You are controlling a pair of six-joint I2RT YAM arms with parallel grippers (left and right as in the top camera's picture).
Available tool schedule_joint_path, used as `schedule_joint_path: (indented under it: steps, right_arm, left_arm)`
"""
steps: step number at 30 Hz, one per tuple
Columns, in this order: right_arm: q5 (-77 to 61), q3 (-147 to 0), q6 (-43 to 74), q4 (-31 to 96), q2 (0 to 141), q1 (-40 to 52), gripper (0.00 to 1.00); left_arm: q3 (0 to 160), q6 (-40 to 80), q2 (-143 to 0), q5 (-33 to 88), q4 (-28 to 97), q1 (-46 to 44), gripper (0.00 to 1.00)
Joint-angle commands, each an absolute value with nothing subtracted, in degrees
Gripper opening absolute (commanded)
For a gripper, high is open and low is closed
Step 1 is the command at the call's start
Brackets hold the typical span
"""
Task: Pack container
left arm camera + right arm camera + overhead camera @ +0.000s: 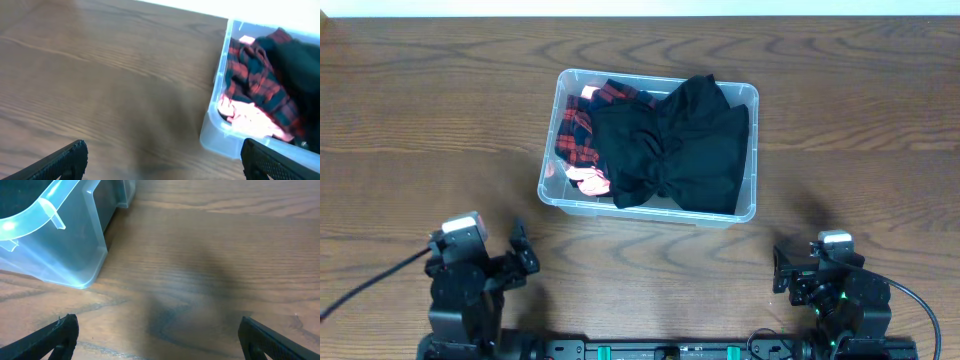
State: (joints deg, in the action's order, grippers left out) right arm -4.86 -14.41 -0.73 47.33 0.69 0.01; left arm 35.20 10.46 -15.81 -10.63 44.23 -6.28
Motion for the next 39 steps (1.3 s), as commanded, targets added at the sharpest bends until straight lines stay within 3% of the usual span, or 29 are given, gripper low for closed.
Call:
schedule_joint_path:
  steps: [1,13,23,39]
  right_arm:
    - [-4.5,-14.5,-1.8,47.4,0.3,-0.5,0.99]
    - [-4.5,-14.5,-1.8,47.4,0.3,-0.5,0.99]
    - [-4.5,-14.5,-1.8,47.4,0.3,-0.5,0.99]
    - [-4.5,-14.5,-1.8,47.4,0.3,-0.5,0.99]
  left_arm:
    - [31.4,10.1,-11.2,-8.5,43.5,-5.8,0.98]
    - [20.1,10.1,-0.3,-8.3,41.1,-3.5,0.98]
    - [12.1,10.1,-0.1,-8.3,32.8,-3.5,0.98]
    - [8.6,10.1,-0.2,-8.3,32.4,-3.5,0.98]
